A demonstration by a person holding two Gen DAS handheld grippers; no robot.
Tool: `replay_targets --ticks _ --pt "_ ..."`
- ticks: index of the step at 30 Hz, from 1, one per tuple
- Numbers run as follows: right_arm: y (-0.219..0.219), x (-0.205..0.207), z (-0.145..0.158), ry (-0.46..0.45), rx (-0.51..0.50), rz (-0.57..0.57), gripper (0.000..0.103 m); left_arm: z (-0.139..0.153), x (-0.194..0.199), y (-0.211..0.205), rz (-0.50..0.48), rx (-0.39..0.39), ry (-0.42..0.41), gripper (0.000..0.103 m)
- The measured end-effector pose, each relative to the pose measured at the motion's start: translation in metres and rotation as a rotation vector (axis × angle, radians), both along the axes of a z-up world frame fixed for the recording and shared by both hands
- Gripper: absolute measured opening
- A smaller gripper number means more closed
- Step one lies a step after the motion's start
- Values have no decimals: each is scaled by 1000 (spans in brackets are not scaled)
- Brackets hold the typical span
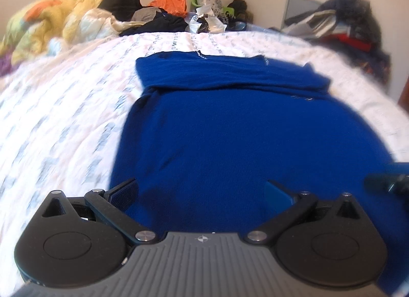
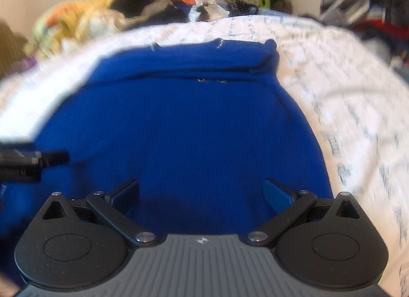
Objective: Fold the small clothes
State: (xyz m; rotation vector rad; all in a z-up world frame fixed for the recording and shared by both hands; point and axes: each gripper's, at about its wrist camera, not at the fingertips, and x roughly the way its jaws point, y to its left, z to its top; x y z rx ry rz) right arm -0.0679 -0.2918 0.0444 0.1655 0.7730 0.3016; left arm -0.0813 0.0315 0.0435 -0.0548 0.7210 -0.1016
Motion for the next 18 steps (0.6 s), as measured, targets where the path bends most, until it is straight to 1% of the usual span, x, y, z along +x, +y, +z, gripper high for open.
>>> replay_targets --ticks 1,2,3,5,6,7,8,10,12,13,14,16,18 --pt "-17 -7 4 22 65 -1 103 2 -12 12 5 -33 9 103" --pt "-37 -13 5 62 133 -12 103 3 -25 26 18 -71 24 103" --pt "-55 -17 3 111 192 -35 103 2 -36 39 39 -105 45 103" --pt "-90 -22 -7 238 313 -98 103 -2 -53 65 93 -181 104 102" --pt "-103 -26 -10 256 375 -95 103 -4 -59 75 107 -222 120 102" --pt "-112 -29 -11 274 424 -87 103 -3 -67 84 108 -265 116 102" --pt "-116 -30 -13 305 450 -79 103 -3 -70 90 99 -311 129 102" --pt "-120 -31 -12 348 467 -63 103 -3 -72 99 60 -421 173 102" --pt "-126 -31 -10 389 497 -56 103 -10 -71 111 -30 -618 256 102" --pt "-133 -33 -9 388 502 -74 103 -18 -69 117 -69 -733 311 102" --pt "-139 -36 -8 377 499 -103 103 -26 -69 121 -87 -826 354 102" --pt "-147 -40 -11 372 499 -147 103 -36 -70 129 -80 -929 382 101" --pt "-148 -45 -18 381 555 -145 103 -38 -68 133 -55 -946 397 94"
